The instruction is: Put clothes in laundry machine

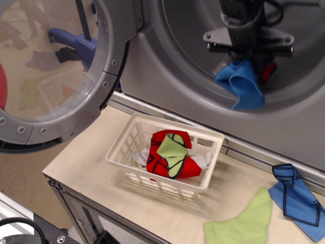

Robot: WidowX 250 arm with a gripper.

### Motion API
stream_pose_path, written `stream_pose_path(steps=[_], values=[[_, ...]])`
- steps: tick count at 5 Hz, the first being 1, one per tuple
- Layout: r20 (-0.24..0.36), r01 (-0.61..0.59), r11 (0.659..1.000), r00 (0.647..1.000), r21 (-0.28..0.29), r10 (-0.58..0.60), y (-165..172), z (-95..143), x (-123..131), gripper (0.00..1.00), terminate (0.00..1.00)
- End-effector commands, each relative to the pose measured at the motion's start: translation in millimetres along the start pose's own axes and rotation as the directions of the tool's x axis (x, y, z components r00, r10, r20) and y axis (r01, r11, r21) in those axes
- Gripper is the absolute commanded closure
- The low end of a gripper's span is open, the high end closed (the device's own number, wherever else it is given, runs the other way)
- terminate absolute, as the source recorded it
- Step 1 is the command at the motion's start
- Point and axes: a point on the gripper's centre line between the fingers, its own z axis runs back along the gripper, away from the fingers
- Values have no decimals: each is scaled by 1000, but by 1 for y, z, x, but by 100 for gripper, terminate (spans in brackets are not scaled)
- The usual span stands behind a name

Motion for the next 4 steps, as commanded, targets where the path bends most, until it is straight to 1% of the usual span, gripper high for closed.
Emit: stream_pose_path(steps=[1,2,3,4], values=[[137,16,999,991,-30,-12,-3,-14,35,100,0],[190,29,998,982,-56,-18,0,-21,36,0,0],[238,31,997,971,-67,-14,2,-25,34,0,0],[252,17,999,968,-50,-4,5,-25,35,0,0]])
